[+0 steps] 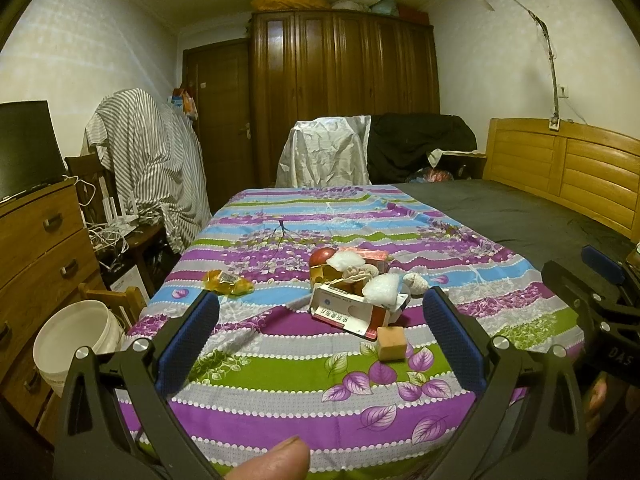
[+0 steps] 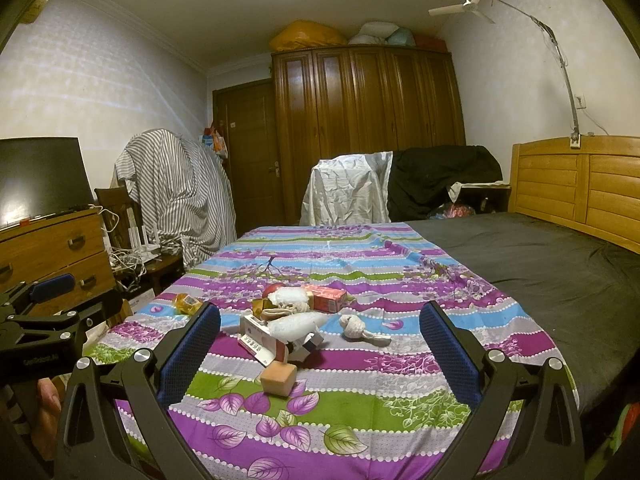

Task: Collect trash
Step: 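Grasp the tan sponge block with the right gripper, then grasp the white-blue snack wrapper with the left gripper while the right gripper holds the sponge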

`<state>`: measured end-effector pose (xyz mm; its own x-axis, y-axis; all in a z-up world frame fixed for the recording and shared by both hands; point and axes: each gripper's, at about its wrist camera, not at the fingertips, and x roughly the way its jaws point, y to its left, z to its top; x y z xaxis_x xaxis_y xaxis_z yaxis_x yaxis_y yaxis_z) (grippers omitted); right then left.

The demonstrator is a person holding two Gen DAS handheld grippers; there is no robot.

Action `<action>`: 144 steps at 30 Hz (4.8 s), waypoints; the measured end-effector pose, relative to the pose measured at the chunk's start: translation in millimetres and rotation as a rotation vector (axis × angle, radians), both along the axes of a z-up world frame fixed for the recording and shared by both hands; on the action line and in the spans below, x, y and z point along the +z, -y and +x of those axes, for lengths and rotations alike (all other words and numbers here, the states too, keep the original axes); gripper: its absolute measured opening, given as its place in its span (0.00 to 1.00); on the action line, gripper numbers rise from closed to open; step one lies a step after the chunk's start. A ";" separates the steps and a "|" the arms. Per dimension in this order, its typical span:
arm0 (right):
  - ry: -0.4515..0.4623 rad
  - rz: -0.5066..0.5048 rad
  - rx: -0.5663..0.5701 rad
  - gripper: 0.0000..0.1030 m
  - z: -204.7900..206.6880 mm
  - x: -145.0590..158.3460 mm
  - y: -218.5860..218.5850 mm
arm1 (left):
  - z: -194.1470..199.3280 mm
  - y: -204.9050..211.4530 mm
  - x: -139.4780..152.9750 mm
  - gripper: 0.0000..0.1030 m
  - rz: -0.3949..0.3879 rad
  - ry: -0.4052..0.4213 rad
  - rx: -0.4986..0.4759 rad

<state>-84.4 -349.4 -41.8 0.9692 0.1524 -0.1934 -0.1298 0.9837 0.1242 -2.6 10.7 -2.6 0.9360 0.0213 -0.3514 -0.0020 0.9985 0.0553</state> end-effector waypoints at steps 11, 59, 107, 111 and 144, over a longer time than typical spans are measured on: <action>-0.042 -0.012 0.021 0.96 12.5 -12.8 -8.3 | 23.5 -15.8 -8.5 0.95 0.007 -0.078 0.023; -0.576 0.133 0.365 0.41 255.0 -166.9 -59.5 | 280.5 -60.1 -147.9 0.95 -0.360 -0.757 -0.407; -0.494 -0.211 0.580 0.71 231.0 -130.0 -44.7 | 159.8 -90.5 -128.6 0.93 -0.202 -0.547 -0.244; -0.501 -0.249 0.597 0.71 243.0 -144.4 -56.8 | 168.7 -28.8 -126.9 0.83 0.059 -0.518 -0.403; -0.438 -0.095 0.334 0.36 226.8 -151.5 -50.3 | 211.6 4.8 -144.1 0.38 0.053 -0.535 -0.308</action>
<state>142.5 -299.1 -193.3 0.6974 0.3993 -0.5951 -0.3924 0.9076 0.1490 209.0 5.9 -146.7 0.5964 -0.1915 -0.7795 0.3272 0.9448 0.0182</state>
